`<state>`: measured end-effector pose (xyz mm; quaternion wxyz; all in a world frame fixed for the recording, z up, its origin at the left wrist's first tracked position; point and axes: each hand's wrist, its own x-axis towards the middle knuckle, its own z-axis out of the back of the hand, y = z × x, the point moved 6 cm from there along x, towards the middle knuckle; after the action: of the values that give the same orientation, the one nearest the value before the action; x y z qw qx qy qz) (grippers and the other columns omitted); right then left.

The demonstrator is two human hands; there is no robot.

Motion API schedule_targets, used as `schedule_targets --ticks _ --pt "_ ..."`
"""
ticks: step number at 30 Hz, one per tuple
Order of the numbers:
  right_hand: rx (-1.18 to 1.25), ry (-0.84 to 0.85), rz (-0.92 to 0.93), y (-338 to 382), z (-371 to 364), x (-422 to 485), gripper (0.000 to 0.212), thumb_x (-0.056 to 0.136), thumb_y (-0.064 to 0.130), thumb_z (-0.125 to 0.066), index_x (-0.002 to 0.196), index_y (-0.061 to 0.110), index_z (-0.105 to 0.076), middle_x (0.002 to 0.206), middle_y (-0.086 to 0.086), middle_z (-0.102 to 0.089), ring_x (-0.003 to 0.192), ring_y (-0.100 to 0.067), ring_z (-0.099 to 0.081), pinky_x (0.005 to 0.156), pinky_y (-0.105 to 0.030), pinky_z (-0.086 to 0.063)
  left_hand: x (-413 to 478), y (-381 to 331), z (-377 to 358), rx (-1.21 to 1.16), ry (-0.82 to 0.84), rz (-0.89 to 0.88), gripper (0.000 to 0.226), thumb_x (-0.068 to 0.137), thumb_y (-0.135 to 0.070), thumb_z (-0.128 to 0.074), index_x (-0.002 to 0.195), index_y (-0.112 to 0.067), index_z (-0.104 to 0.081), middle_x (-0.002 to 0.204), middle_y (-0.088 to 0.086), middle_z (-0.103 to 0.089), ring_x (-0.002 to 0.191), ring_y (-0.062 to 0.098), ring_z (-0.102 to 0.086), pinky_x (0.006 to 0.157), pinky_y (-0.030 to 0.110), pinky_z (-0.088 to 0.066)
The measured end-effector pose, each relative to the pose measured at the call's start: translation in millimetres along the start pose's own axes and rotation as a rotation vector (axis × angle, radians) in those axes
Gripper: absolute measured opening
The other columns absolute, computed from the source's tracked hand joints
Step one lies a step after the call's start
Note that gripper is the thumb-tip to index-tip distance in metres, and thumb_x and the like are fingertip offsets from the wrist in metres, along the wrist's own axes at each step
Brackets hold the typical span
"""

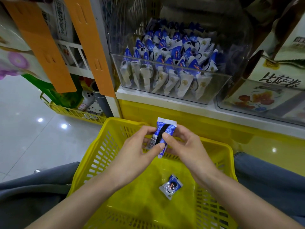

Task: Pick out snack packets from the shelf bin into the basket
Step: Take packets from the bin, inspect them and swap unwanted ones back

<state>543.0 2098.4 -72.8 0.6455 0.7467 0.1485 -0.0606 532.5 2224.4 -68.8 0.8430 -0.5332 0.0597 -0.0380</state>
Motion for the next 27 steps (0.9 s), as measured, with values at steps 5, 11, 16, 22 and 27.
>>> schedule_targets --ticks 5,11,16,22,27 --pt "-0.001 -0.003 0.036 -4.8 1.2 -1.6 0.016 0.086 0.004 -0.059 0.101 0.008 -0.063 0.083 0.005 -0.067 0.07 -0.004 -0.067 0.059 -0.019 -0.054 -2.5 2.1 -2.8 0.008 0.029 -0.009 0.028 0.088 -0.015 -0.06 0.108 -0.034 -0.052 0.108 -0.018 -0.064 0.089 -0.003 -0.063 0.081 0.019 -0.051" --pt "-0.037 -0.022 0.048 -12.3 -0.7 -1.1 0.019 0.082 0.0 -0.063 0.092 0.016 -0.062 0.078 0.009 -0.067 0.066 -0.005 -0.067 0.058 -0.021 -0.056 -4.3 6.5 -5.7 0.178 0.054 -0.023 0.034 0.089 -0.009 -0.047 0.121 -0.022 -0.047 0.106 -0.007 -0.065 0.08 -0.003 -0.062 0.067 0.012 -0.046" --pt "-0.233 -0.028 0.083 -19.1 -5.0 -5.2 0.019 0.083 0.008 -0.066 0.099 0.017 -0.063 0.094 0.001 -0.067 0.078 -0.017 -0.067 0.071 -0.04 -0.058 -5.1 3.8 -2.7 0.381 0.028 -0.051 0.021 0.095 -0.028 -0.042 0.113 -0.019 -0.046 0.093 0.008 -0.068 0.082 0.025 -0.064 0.07 0.045 -0.048" --pt "-0.381 -0.014 0.136 -20.5 -10.0 -7.4 0.022 0.082 0.012 -0.067 0.094 0.03 -0.061 0.093 0.008 -0.065 0.078 -0.007 -0.062 0.07 -0.027 -0.055 -4.3 -1.1 1.0 0.61 0.006 -0.069 0.02 0.097 -0.037 -0.03 0.097 -0.019 -0.04 0.069 -0.002 -0.048 0.076 0.031 -0.06 0.054 0.037 -0.037" --pt "-0.499 0.022 0.188 -21.3 -12.1 -11.4 0.026 0.083 0.011 -0.066 0.104 0.026 -0.062 0.103 0.002 -0.063 0.087 -0.003 -0.06 0.06 -0.009 -0.046 -4.0 -0.4 2.2 0.793 0.009 -0.123 0.015 0.098 -0.035 -0.027 0.09 -0.023 -0.027 0.068 -0.007 -0.043 0.074 0.027 -0.061 0.051 0.029 -0.029"
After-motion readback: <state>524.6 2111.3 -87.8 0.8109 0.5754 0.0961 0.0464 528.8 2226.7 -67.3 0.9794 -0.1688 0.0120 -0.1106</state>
